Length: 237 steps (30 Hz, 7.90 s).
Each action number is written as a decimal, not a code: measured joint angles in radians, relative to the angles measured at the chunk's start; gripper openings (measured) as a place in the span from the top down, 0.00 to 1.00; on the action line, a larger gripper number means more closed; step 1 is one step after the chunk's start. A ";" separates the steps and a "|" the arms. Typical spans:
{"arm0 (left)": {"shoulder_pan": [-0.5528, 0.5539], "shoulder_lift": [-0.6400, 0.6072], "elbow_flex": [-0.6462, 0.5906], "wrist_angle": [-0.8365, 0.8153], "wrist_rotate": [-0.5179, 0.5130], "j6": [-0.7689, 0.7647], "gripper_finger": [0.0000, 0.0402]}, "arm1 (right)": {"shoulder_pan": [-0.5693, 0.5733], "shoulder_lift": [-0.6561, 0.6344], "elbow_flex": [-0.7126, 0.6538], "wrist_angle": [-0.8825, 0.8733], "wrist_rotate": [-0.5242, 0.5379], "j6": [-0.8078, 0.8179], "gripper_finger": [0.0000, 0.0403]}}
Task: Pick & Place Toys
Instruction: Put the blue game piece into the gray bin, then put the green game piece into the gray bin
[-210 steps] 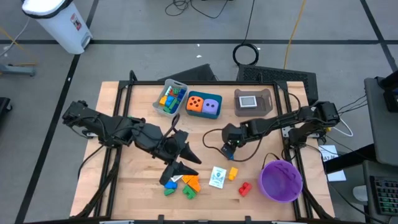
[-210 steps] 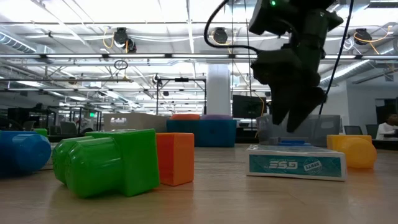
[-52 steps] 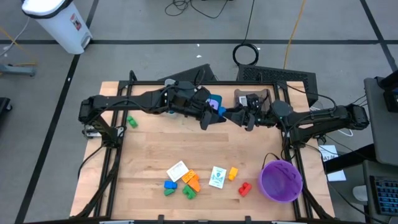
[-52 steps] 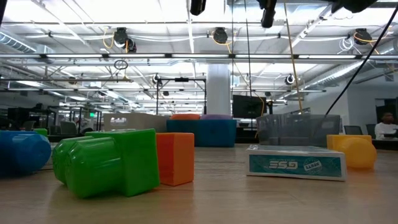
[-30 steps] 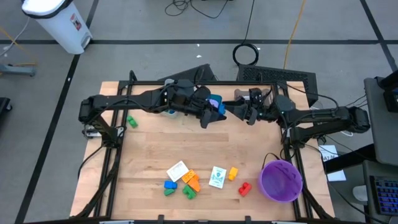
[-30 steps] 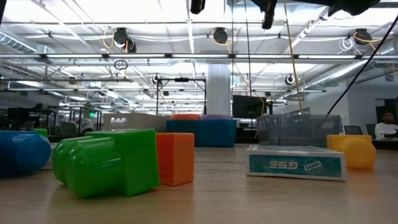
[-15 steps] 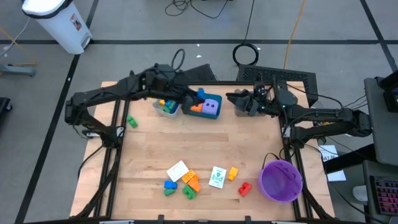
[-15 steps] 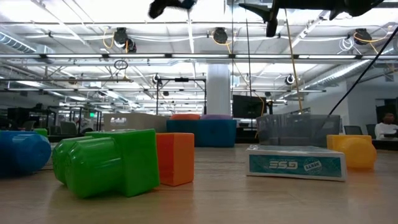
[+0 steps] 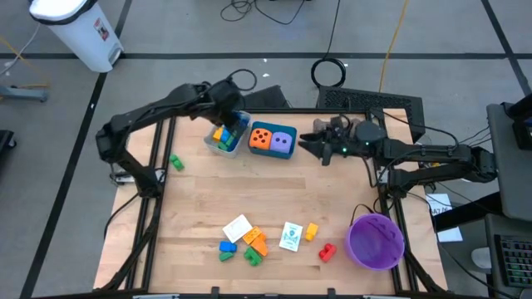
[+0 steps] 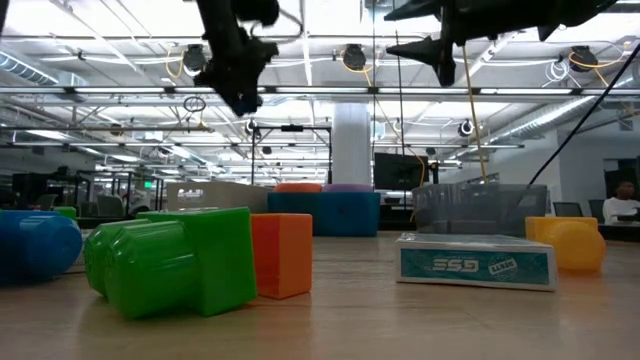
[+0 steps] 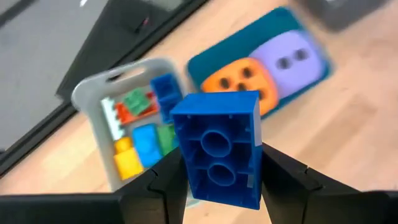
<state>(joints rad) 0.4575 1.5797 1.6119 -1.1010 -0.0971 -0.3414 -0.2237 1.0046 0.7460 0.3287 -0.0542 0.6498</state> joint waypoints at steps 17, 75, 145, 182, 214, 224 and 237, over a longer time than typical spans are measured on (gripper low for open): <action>0.126 0.242 0.000 -0.311 0.028 -0.057 0.58 | 0.000 0.000 0.000 -0.103 -0.001 -0.172 0.46; 0.182 0.136 -0.147 -0.129 0.085 -0.142 0.38 | 0.000 0.000 0.000 -0.225 -0.028 -0.148 0.47; 0.216 -0.263 -0.845 -0.146 -0.082 -0.785 0.38 | 0.001 0.000 0.000 -0.229 -0.079 -0.139 0.47; 0.239 -0.168 -0.889 -0.227 -0.087 -0.795 0.78 | 0.001 0.024 0.000 -0.234 -0.074 -0.139 0.47; 0.233 -0.153 -0.890 -0.019 -0.049 -0.673 0.78 | 0.001 0.024 0.000 -0.234 -0.077 -0.149 0.47; 0.233 -0.198 -0.834 -0.021 -0.042 -0.541 0.78 | 0.001 0.024 0.000 -0.233 -0.077 -0.165 0.47; 0.234 -0.247 -0.675 -0.039 0.139 0.117 0.78 | 0.001 0.024 0.000 -0.232 -0.075 -0.184 0.47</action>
<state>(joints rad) 0.6911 1.3323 0.9366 -1.1401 0.0423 -0.2245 -0.2230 1.0290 0.7456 0.0967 -0.1294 0.4660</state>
